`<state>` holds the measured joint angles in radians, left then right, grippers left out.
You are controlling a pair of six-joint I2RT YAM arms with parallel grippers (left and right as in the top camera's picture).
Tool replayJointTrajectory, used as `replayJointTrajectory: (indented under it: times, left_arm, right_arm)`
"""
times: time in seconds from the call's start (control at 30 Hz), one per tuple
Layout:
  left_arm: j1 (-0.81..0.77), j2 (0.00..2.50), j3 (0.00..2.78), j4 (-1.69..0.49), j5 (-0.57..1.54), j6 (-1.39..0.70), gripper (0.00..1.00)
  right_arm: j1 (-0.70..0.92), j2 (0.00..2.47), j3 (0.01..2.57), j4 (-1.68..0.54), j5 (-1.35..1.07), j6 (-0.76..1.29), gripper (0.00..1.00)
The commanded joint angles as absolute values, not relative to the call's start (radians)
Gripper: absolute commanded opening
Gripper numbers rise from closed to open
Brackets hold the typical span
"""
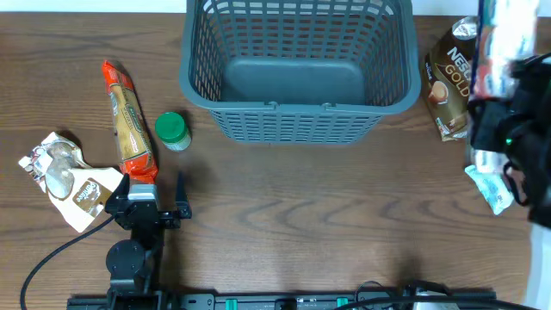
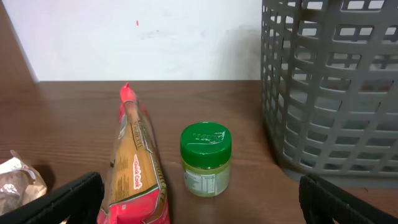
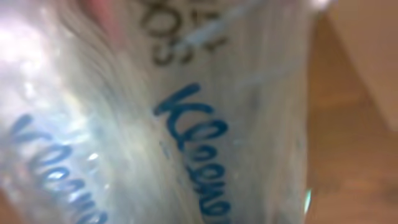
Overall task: Pack container
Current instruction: 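Lift the tissue pack with the right gripper and drop it into the basket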
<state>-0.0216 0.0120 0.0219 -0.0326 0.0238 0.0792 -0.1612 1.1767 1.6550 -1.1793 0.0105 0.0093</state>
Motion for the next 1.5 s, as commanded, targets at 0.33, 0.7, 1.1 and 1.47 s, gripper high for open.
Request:
replayJointTrajectory:
  times: [0.33, 0.7, 1.1, 1.47]
  left_arm:
    - [-0.019, 0.011, 0.004, -0.070, 0.015, 0.082, 0.99]
    - [-0.019, 0.011, 0.004, -0.070, 0.015, 0.082, 0.99]
    - [-0.019, 0.011, 0.004, -0.070, 0.015, 0.082, 0.99]
    - [-0.019, 0.011, 0.004, -0.070, 0.015, 0.082, 0.99]
  right_arm:
    - [0.011, 1.309, 1.949, -0.942, -0.227, -0.256, 0.01]
    - [0.263, 1.541, 1.951, -0.761, -0.187, -0.614, 0.01]
    - [0.414, 1.847, 1.951, -0.777, 0.117, -0.805, 0.01]
    - [0.411, 1.979, 1.951, -0.774, 0.097, -0.801, 0.01]
